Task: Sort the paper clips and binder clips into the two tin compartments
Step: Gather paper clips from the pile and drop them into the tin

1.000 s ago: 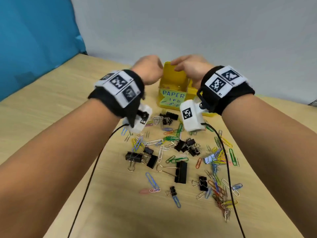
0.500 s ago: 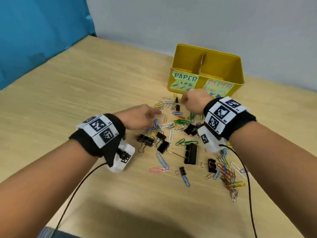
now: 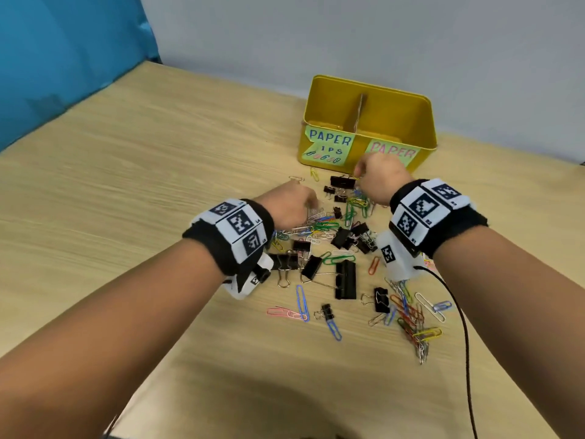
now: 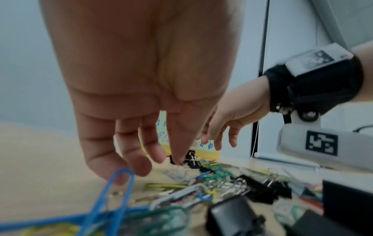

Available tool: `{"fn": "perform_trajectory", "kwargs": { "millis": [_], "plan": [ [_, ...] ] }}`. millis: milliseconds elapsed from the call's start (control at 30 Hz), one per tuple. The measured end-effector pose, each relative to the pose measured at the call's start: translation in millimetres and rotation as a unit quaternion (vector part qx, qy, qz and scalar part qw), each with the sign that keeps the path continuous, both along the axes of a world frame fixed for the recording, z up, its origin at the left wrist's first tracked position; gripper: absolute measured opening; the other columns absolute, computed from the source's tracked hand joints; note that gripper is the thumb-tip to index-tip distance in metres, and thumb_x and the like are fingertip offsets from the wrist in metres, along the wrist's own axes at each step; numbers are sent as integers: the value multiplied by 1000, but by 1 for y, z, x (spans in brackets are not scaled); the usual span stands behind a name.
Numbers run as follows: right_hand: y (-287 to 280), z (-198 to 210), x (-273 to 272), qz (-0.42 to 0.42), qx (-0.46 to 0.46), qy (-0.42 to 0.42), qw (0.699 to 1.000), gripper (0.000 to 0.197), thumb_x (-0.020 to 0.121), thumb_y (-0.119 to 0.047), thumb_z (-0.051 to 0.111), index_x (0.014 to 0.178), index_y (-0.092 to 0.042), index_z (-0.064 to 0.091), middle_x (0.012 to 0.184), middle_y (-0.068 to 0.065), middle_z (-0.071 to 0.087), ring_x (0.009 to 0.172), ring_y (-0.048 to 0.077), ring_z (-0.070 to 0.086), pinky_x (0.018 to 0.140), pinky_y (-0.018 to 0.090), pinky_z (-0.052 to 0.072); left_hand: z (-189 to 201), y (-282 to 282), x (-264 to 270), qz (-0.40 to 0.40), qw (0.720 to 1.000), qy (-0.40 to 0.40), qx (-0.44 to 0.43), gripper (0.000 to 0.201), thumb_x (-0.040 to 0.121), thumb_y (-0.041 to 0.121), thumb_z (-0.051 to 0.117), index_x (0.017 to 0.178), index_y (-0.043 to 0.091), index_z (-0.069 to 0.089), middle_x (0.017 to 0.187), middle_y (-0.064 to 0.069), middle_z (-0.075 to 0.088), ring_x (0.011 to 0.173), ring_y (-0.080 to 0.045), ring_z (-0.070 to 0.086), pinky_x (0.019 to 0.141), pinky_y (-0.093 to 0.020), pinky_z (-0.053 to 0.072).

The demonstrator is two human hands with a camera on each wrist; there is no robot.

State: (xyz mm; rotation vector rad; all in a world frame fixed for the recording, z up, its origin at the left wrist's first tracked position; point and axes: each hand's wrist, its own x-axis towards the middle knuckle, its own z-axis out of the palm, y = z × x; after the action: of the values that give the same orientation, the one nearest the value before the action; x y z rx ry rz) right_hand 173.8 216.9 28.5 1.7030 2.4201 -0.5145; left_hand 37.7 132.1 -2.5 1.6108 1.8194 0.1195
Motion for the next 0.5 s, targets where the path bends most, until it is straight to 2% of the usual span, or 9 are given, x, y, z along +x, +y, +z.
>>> {"fn": "perform_trajectory", "kwargs": {
  "millis": [67,133,167,233,300,333,367,433,500],
  "plan": [
    [-2,-4,-2,19,-19,-51,998,41,91,1,41,130,-4,50,129,16,55,116,31,55,89,33,47,0,1,0,-6,1000,28,6,59,87,-2,40,142,21,39,140,-14,35,132,-32,36,111,-41,35],
    [-4,-7,-9,61,-49,-32,996,47,92,0,39,138,-11,46,132,12,56,117,29,56,88,32,46,-1,3,1,-37,998,49,-6,62,86,1,42,144,23,35,141,-13,34,132,-33,35,111,-44,34],
    [-5,-8,-12,76,-61,-4,995,51,92,1,38,140,-14,44,134,9,55,120,27,55,93,32,45,-2,4,0,-36,998,47,-6,58,86,2,43,141,21,41,140,-13,38,130,-32,39,110,-43,37],
    [-3,-6,-16,59,-56,65,995,55,88,9,36,136,-15,49,136,8,56,124,26,52,103,33,43,-2,5,-3,8,999,39,32,41,85,3,45,122,13,60,131,-13,50,117,-31,53,102,-42,45],
    [1,-6,-18,19,-22,95,995,46,88,9,36,123,-11,59,129,11,60,119,27,55,97,30,44,-1,5,-11,78,991,53,99,27,84,4,49,107,8,62,120,-14,55,106,-31,57,94,-41,49],
    [0,-4,-19,14,-13,82,996,41,89,7,37,117,-10,62,126,12,61,116,28,56,92,29,44,-1,6,-15,111,983,63,129,25,83,4,51,107,7,59,118,-14,53,105,-31,55,92,-41,49],
    [-2,-5,-22,24,-18,59,998,37,90,5,39,114,-9,64,125,12,61,115,28,56,90,29,44,0,6,-18,140,976,70,152,29,82,4,54,110,9,55,120,-14,48,107,-31,52,90,-40,48],
    [-9,-5,-27,77,-57,11,995,42,90,4,40,122,-14,62,132,8,58,121,26,54,99,32,44,1,8,-24,155,972,64,163,49,79,4,63,124,16,47,127,-13,39,116,-31,43,93,-39,44],
    [-16,-7,-34,137,-88,-6,987,55,89,6,38,132,-22,55,140,2,53,129,22,49,105,30,39,1,12,-31,99,987,58,116,64,77,9,69,134,25,45,132,-13,37,122,-31,39,101,-40,40]
  ]
}}
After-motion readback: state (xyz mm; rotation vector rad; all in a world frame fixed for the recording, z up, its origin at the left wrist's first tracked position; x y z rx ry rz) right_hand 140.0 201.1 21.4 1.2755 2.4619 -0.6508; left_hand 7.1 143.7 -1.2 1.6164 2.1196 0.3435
